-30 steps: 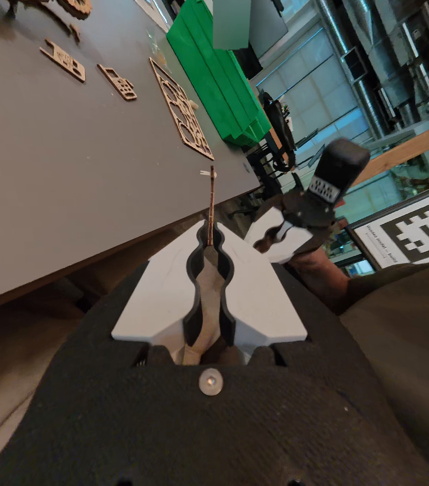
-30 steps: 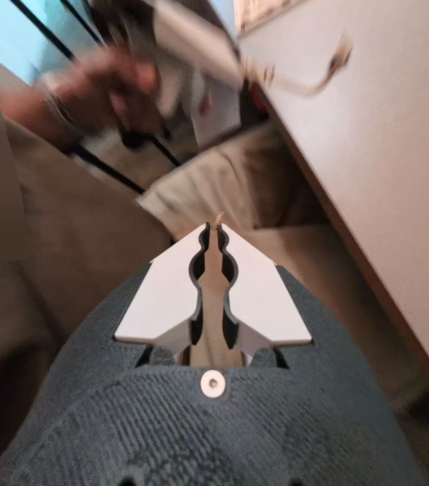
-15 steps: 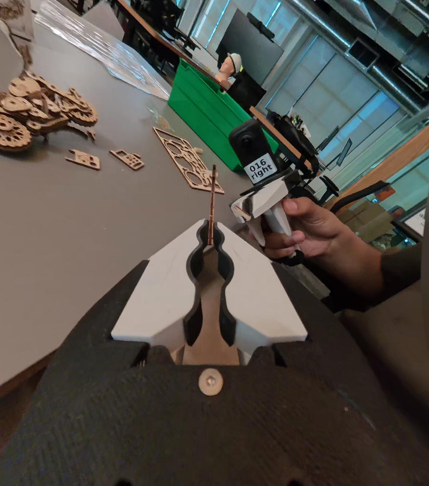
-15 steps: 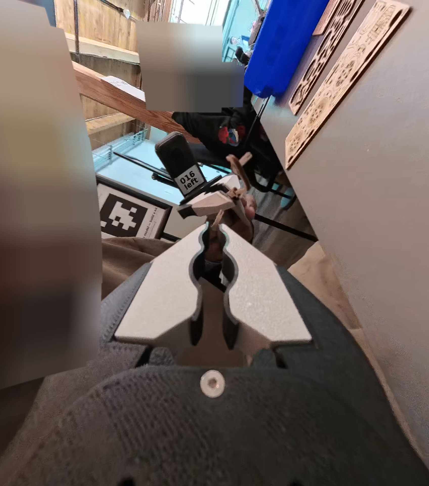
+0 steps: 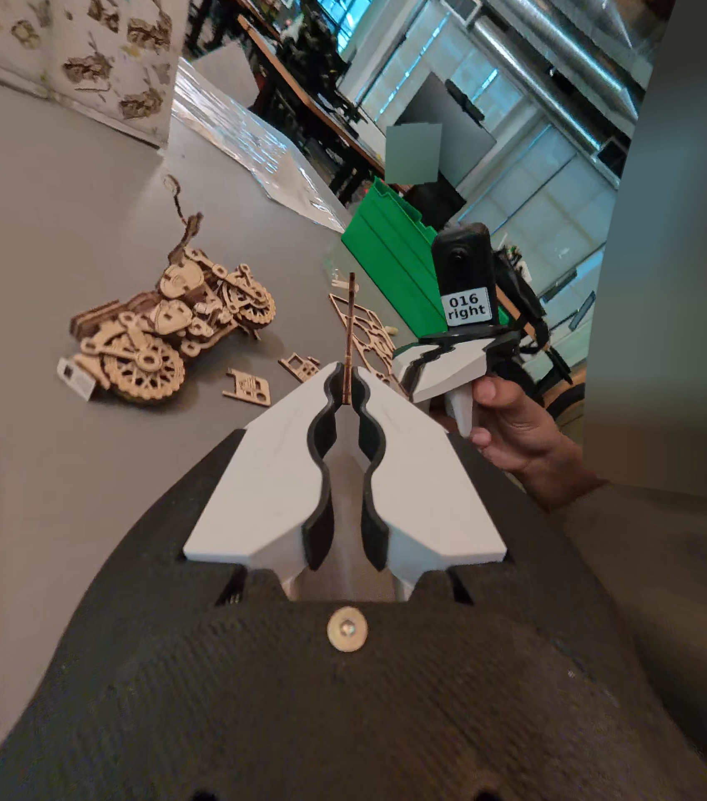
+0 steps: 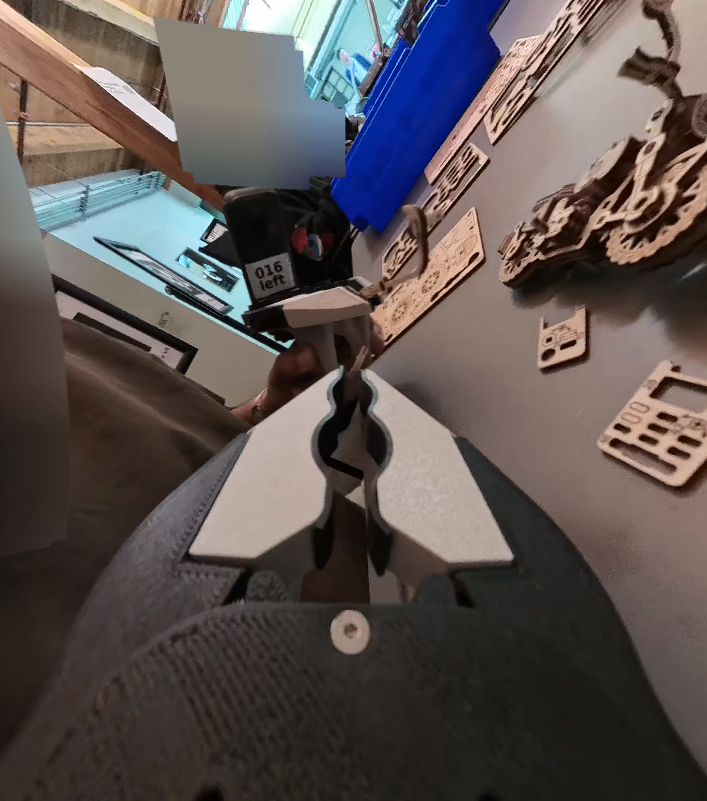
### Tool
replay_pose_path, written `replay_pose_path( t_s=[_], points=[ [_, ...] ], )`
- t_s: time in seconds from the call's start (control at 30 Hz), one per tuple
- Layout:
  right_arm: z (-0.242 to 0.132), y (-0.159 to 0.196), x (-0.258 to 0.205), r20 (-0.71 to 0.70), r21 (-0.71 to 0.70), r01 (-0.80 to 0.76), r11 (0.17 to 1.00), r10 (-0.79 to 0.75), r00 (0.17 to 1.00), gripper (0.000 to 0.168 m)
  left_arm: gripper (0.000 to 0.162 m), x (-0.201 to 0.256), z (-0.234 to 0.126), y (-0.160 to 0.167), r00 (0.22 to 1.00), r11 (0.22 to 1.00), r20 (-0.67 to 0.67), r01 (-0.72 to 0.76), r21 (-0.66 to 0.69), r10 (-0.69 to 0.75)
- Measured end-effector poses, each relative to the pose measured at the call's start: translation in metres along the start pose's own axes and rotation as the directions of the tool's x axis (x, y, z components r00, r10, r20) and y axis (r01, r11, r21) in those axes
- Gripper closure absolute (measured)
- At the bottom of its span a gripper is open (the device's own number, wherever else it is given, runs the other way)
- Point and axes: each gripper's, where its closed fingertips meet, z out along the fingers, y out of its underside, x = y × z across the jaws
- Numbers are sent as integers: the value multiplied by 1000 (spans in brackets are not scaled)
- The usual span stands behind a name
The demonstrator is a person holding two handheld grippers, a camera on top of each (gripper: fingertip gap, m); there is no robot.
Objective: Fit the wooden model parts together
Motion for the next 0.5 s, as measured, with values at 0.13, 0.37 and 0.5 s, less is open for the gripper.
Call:
replay_pose_path(
  t_s=[0.13, 0.37, 0.5],
  points=[
    [4, -6, 2, 45, -8, -40, 999, 40, 998, 165, 162, 3, 13, -6, 995, 998, -101, -21, -51, 15],
    [-13, -34, 2, 159, 87, -186, 979, 171, 972, 165, 162, 4, 26, -15, 978, 986, -183, -126, -111, 104],
    [-18, -32, 4, 187, 78, -238, 968, 220, 957, 164, 162, 6, 32, -10, 971, 987, -231, -89, -132, 57]
  ],
)
